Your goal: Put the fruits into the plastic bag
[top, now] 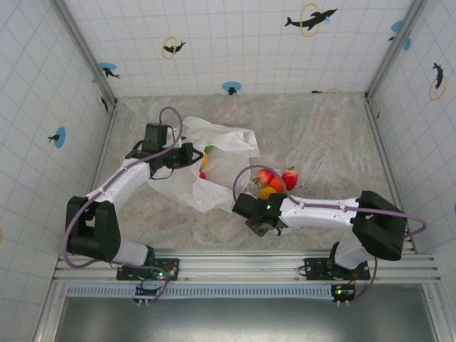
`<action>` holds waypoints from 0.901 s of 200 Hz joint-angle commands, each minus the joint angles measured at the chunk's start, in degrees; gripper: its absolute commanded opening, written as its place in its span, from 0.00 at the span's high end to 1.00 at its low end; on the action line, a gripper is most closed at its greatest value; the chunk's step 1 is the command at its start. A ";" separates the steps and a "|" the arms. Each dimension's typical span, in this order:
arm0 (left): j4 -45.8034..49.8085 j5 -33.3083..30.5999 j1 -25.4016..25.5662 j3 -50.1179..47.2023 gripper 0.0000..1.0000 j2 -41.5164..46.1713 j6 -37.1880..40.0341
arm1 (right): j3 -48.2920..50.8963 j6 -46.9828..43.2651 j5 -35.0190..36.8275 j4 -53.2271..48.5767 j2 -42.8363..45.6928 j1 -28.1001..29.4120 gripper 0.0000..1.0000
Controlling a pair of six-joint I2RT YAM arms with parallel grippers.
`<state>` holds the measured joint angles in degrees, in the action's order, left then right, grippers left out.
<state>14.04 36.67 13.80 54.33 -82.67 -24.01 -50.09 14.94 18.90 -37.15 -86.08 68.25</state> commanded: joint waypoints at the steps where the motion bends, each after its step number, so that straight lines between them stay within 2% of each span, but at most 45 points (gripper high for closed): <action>1: -0.11 0.75 -0.20 -0.50 1.00 -0.47 1.43 | -2.55 0.09 -2.48 -0.19 3.80 0.00 0.41; 75: -0.01 0.86 -0.20 -0.50 1.00 -0.47 1.42 | -1.78 0.35 -17.61 10.04 14.08 -7.12 0.42; 114: -0.15 1.03 -0.21 -0.57 1.00 -0.45 1.39 | -1.78 -0.70 -20.39 16.89 17.04 -12.85 0.43; 145: -0.20 1.56 -0.18 -0.28 1.00 -0.46 1.22 | -0.47 -2.62 -19.39 28.88 14.98 -16.48 0.44; 180: 0.42 2.03 -0.22 0.91 1.00 0.10 1.16 | 0.28 -2.11 -18.98 43.25 7.55 -18.65 0.43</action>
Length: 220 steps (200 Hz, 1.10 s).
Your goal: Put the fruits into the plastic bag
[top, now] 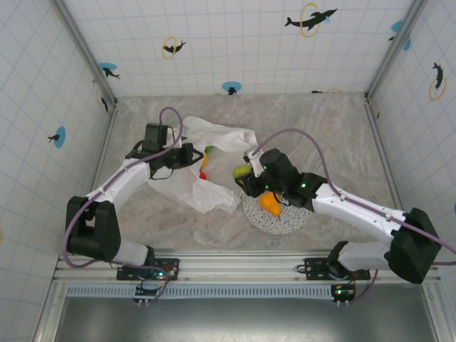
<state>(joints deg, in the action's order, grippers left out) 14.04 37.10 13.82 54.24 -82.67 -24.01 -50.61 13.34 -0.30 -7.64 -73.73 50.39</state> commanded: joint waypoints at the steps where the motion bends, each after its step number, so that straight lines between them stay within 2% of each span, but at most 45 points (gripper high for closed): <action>1: 0.49 1.62 -0.22 1.06 1.00 0.12 1.20 | 0.74 -0.51 0.26 14.12 -5.04 -0.81 0.43; 34: 0.79 3.17 -0.26 1.22 1.00 0.45 0.66 | -0.56 0.37 0.83 23.94 -13.49 -0.82 0.44; 70: -0.35 4.03 -0.26 3.02 1.00 1.02 -0.70 | -0.30 6.20 2.14 35.02 -21.27 0.01 0.44; 109: -1.16 4.03 -0.26 2.53 1.00 0.63 -1.05 | -4.36 13.24 12.44 35.08 -28.53 1.27 0.44; 130: -1.28 4.27 -0.23 2.71 1.00 0.04 -1.29 | -6.78 17.66 14.47 35.69 -32.13 1.29 0.44; 185: -1.94 4.55 -0.26 2.97 1.00 -0.47 -1.63 | -15.38 31.04 11.01 35.19 -41.39 0.73 0.44; 220: -2.27 4.82 -0.33 2.98 1.00 -0.56 -1.70 | -19.69 37.65 7.77 34.23 -45.38 -0.08 0.35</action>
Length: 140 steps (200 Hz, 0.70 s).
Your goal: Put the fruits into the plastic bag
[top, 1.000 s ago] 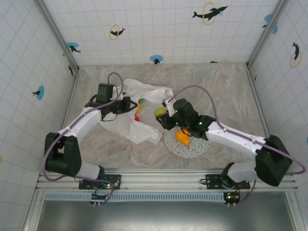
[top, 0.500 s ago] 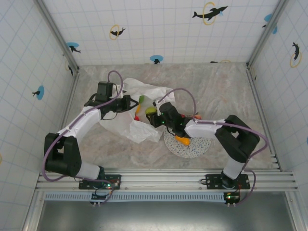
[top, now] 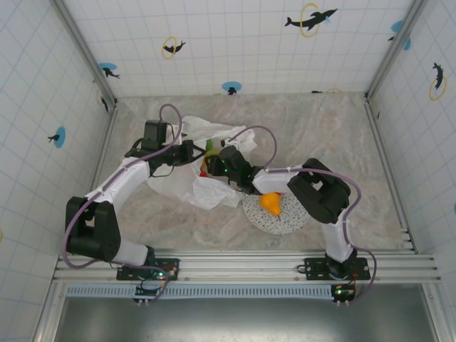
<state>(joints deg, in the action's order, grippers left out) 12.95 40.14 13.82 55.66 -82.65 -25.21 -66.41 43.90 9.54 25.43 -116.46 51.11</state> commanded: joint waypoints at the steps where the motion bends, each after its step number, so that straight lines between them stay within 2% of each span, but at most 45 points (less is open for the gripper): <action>1: -1.18 1.78 -0.26 1.56 1.00 -0.62 -0.48 | -3.94 7.17 -2.24 1.18 -2.73 -0.82 0.34; 64: -1.18 1.83 -0.21 1.47 1.00 -0.75 -0.35 | -3.85 5.56 -8.83 2.22 -1.84 -1.29 0.14; 100: -1.20 1.78 -0.24 1.12 1.00 -0.89 -0.10 | -1.48 1.74 -9.14 -0.18 1.42 -1.36 0.10; 140: -1.25 1.60 -0.21 1.12 1.00 -1.01 0.05 | 1.81 -0.22 -9.20 -2.53 3.23 -1.72 0.10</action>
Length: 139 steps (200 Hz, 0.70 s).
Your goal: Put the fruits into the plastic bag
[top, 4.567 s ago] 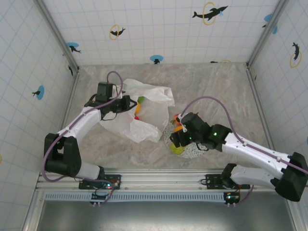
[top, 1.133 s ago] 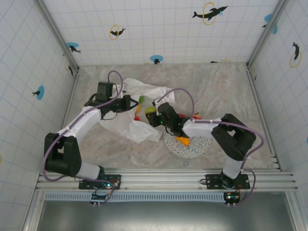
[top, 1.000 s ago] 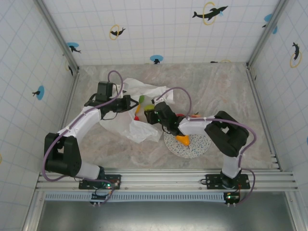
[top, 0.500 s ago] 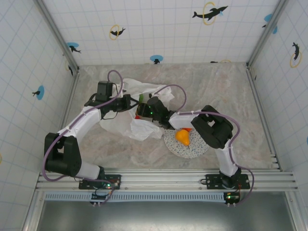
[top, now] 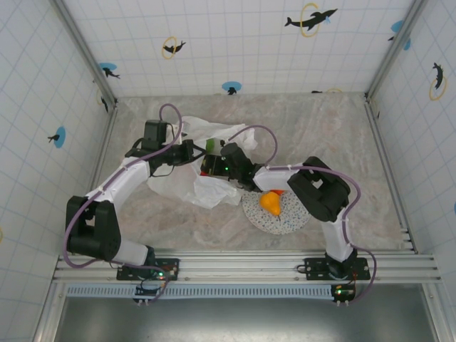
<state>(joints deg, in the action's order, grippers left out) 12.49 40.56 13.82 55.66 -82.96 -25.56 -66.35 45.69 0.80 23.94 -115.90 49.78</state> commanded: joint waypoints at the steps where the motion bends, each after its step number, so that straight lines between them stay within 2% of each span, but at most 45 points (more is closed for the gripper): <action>1: -0.80 1.19 -0.25 1.12 1.00 -0.71 0.37 | 1.75 -2.01 -0.54 -1.02 2.63 -0.38 0.11; 36: -0.64 1.19 -0.26 1.12 1.00 -0.89 0.42 | -1.22 -0.86 -2.97 -1.69 -0.83 -0.38 0.16; 86: -0.45 1.10 -0.21 1.47 1.00 -0.32 0.44 | -8.41 0.30 -11.73 2.72 -5.92 -0.40 0.28; 116: -0.23 1.02 -0.29 1.51 1.00 -0.19 0.62 | -6.88 -2.16 -11.92 3.58 -3.49 -0.56 0.29; 139: -0.28 1.08 -0.27 1.56 1.00 -0.36 0.69 | -4.16 -4.84 -9.35 0.67 -0.27 -0.73 0.24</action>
<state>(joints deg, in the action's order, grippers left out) 12.29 40.56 13.80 55.68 -83.26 -25.56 -72.20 44.29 -9.74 24.75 -121.03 49.41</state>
